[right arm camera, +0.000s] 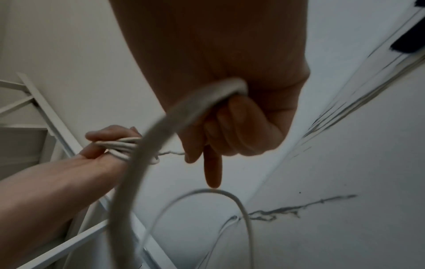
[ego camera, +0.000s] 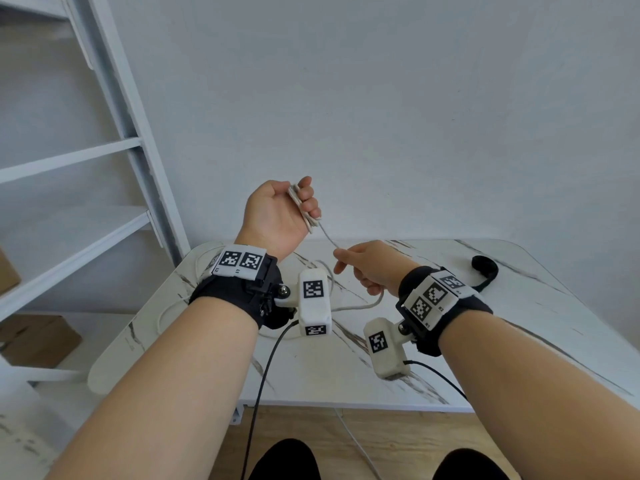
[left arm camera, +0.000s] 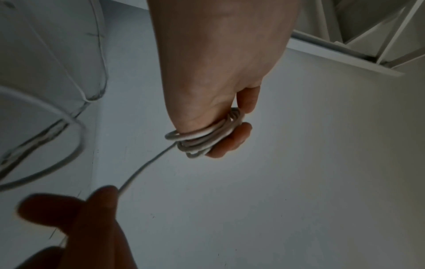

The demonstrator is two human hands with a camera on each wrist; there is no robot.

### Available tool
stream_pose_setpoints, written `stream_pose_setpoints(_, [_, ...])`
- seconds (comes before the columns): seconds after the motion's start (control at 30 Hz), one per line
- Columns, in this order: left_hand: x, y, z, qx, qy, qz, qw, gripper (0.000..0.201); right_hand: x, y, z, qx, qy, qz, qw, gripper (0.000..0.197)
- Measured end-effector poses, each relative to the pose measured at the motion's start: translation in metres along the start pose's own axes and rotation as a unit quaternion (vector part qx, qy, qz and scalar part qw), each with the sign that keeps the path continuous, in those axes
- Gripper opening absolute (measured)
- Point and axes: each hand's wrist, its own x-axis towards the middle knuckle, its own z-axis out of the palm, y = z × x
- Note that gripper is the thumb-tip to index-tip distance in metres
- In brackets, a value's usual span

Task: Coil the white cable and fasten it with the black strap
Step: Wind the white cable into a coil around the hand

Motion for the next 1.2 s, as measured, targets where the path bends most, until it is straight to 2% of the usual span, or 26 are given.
stream_pose_setpoints(0.17, [0.004, 0.002, 0.001, 0.023, 0.061, 0.024, 0.998, 0.023, -0.006, -0.007, 0.005, -0.091, -0.035, -0.024, 0.995, 0.029])
stream_pose_setpoints(0.33, [0.008, 0.006, -0.005, 0.091, 0.127, 0.062, 0.986, 0.014, -0.012, -0.013, 0.003, -0.124, -0.048, -0.045, 0.990, 0.031])
stream_pose_setpoints(0.47, [0.011, 0.005, -0.009, 0.200, 0.178, 0.104, 0.958, 0.007, -0.014, -0.018, 0.004, -0.136, -0.029, -0.070, 0.988, 0.030])
stream_pose_setpoints(0.6, [0.015, 0.003, -0.008, 0.327, 0.200, 0.123, 0.915, 0.021, -0.017, -0.025, 0.006, -0.159, -0.017, -0.120, 0.980, 0.001])
stream_pose_setpoints(0.63, [0.017, 0.004, -0.009, 0.347, 0.206, 0.123, 0.907, 0.023, -0.017, -0.027, 0.006, -0.159, -0.004, -0.128, 0.979, 0.007])
stream_pose_setpoints(0.73, [0.018, 0.003, -0.011, 0.421, 0.219, 0.133, 0.870, 0.023, -0.016, -0.030, 0.005, -0.131, 0.042, -0.140, 0.981, 0.015])
stream_pose_setpoints(0.83, [0.014, -0.002, -0.014, 0.466, 0.201, 0.152, 0.848, 0.009, -0.015, -0.032, 0.004, -0.083, 0.056, -0.154, 0.983, 0.015])
stream_pose_setpoints(1.07, [0.011, -0.005, -0.022, 0.564, 0.181, 0.141, 0.793, 0.018, -0.020, -0.037, 0.004, 0.105, -0.070, -0.124, 0.984, 0.008])
stream_pose_setpoints(1.13, [0.011, -0.004, -0.023, 0.583, 0.173, 0.136, 0.782, 0.015, -0.021, -0.039, 0.005, 0.118, -0.070, -0.116, 0.984, 0.007])
stream_pose_setpoints(1.2, [0.013, -0.002, -0.027, 0.595, 0.173, 0.124, 0.775, 0.012, -0.019, -0.042, 0.005, 0.119, -0.042, -0.113, 0.986, 0.010])
